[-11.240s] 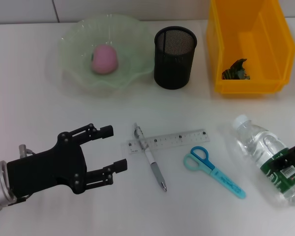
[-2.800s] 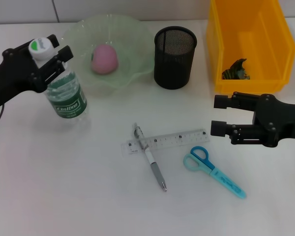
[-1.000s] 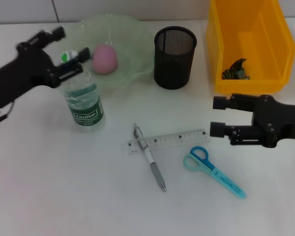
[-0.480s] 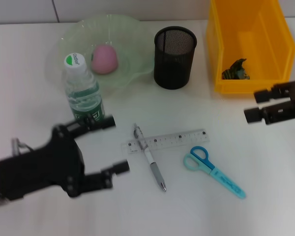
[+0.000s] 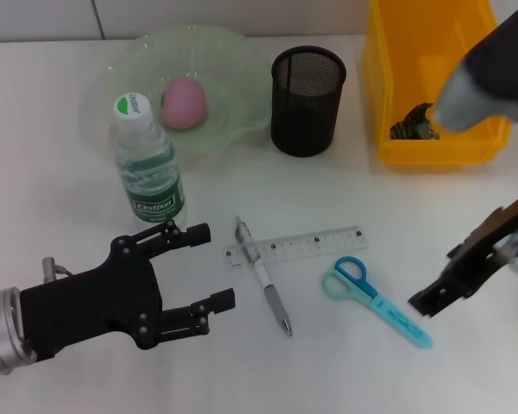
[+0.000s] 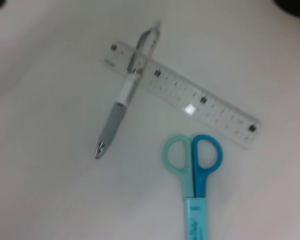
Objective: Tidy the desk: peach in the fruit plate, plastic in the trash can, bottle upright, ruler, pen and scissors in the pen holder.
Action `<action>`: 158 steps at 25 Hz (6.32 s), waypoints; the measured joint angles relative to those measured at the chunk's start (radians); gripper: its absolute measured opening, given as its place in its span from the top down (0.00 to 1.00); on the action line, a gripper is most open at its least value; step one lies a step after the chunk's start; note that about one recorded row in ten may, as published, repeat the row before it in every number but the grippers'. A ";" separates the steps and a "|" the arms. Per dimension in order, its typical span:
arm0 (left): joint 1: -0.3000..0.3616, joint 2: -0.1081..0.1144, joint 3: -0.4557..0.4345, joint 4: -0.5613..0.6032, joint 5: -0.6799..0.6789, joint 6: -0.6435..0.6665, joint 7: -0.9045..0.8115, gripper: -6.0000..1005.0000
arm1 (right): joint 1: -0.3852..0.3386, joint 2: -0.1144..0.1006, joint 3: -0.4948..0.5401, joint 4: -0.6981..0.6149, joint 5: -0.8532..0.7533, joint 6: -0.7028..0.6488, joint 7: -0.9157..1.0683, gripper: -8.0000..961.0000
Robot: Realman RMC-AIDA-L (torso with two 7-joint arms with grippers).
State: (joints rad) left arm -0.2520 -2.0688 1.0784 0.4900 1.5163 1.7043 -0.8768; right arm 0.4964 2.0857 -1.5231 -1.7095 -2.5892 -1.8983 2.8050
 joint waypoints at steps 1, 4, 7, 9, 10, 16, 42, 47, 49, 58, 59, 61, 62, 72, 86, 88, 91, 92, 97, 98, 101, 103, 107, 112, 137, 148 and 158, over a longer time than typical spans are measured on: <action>-0.001 0.000 0.000 0.000 0.000 -0.001 0.000 0.19 | -0.001 0.000 -0.041 0.011 -0.012 0.023 0.019 0.13; -0.002 0.000 0.000 0.000 0.001 -0.002 0.000 0.19 | -0.005 0.000 -0.119 0.044 -0.019 0.090 0.050 0.13; -0.004 0.003 -0.001 -0.001 0.001 -0.003 -0.001 0.19 | -0.007 0.001 -0.168 0.075 -0.020 0.149 0.078 0.13; -0.004 0.003 -0.002 -0.001 0.002 -0.003 0.000 0.19 | -0.005 0.001 -0.200 0.106 -0.021 0.183 0.097 0.13; -0.004 0.003 -0.003 -0.001 0.002 -0.003 0.001 0.19 | -0.003 0.001 -0.213 0.120 -0.024 0.198 0.105 0.13; -0.004 0.003 -0.006 -0.001 0.002 -0.005 0.004 0.19 | 0.002 0.002 -0.265 0.161 -0.067 0.261 0.141 0.13; -0.004 0.003 -0.004 -0.001 0.002 -0.013 -0.003 0.19 | -0.003 0.007 -0.321 0.222 -0.056 0.340 0.151 0.38; -0.004 0.003 -0.003 -0.001 0.002 -0.012 -0.002 0.19 | -0.003 0.007 -0.321 0.226 -0.052 0.344 0.151 0.49; -0.004 0.003 -0.004 -0.001 0.002 -0.012 -0.002 0.19 | -0.003 0.007 -0.321 0.227 -0.052 0.347 0.151 0.51; -0.004 0.003 -0.006 -0.001 0.002 -0.012 -0.002 0.19 | -0.002 0.007 -0.321 0.236 -0.052 0.348 0.151 0.62; -0.004 0.003 -0.006 -0.001 0.002 -0.012 -0.002 0.19 | -0.002 0.007 -0.321 0.236 -0.052 0.348 0.151 0.62; -0.004 0.003 -0.007 -0.001 0.002 -0.012 -0.002 0.19 | -0.002 0.007 -0.321 0.239 -0.052 0.349 0.151 0.63; -0.004 0.003 -0.007 -0.001 0.002 -0.012 -0.002 0.19 | -0.002 0.007 -0.321 0.241 -0.052 0.349 0.151 0.63; -0.004 0.003 -0.008 -0.001 0.002 -0.012 -0.002 0.19 | 0.002 0.007 -0.321 0.262 -0.051 0.360 0.151 0.63; -0.004 0.003 -0.009 -0.001 0.002 -0.012 -0.002 0.19 | -0.026 -0.003 -0.291 0.213 -0.010 0.363 0.130 0.78; -0.004 0.002 -0.009 -0.001 0.000 -0.011 -0.002 0.19 | -0.054 -0.003 -0.201 0.126 0.020 0.324 0.093 0.78; -0.004 0.003 -0.009 -0.001 0.000 -0.010 -0.002 0.19 | -0.074 -0.003 -0.094 0.062 0.073 0.301 0.053 0.78; -0.004 0.002 -0.009 -0.001 0.000 -0.009 -0.002 0.19 | -0.083 -0.003 -0.043 0.039 0.095 0.303 0.035 0.78; -0.004 0.001 -0.009 -0.001 0.001 -0.010 -0.002 0.19 | -0.155 -0.001 0.180 0.016 0.301 0.557 -0.169 0.78; -0.004 0.001 -0.008 -0.001 0.001 -0.012 -0.002 0.19 | -0.169 -0.001 0.195 0.042 0.375 0.640 -0.240 0.78; -0.003 0.001 -0.008 -0.001 0.002 -0.013 -0.002 0.19 | -0.197 -0.003 0.204 0.208 0.689 0.895 -0.567 0.78; -0.003 0.001 -0.008 -0.001 0.002 -0.013 -0.002 0.19 | -0.155 -0.002 0.205 0.459 1.028 1.013 -0.930 0.78; -0.006 -0.001 -0.006 -0.002 0.002 -0.013 -0.002 0.19 | -0.072 0.000 0.210 0.743 1.377 1.023 -1.364 0.77; -0.009 -0.001 -0.005 -0.007 0.001 -0.014 -0.003 0.19 | 0.107 -0.001 0.203 1.225 1.815 0.928 -1.981 0.77; -0.005 0.000 -0.007 -0.008 -0.003 -0.006 -0.007 0.19 | 0.191 0.005 0.107 1.392 1.828 1.000 -1.962 0.76; 0.000 0.003 -0.010 -0.003 -0.005 -0.001 -0.007 0.19 | 0.071 -0.002 0.134 1.297 1.832 0.798 -1.866 0.47; 0.052 0.010 -0.036 0.004 -0.002 0.060 -0.006 0.19 | -0.068 -0.125 0.434 0.709 1.147 0.417 -0.946 0.25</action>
State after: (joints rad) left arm -0.2002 -2.0587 1.0422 0.4940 1.5143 1.7647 -0.8826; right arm 0.4289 1.9605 -1.0887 -1.0003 -1.4423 -1.4813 1.8590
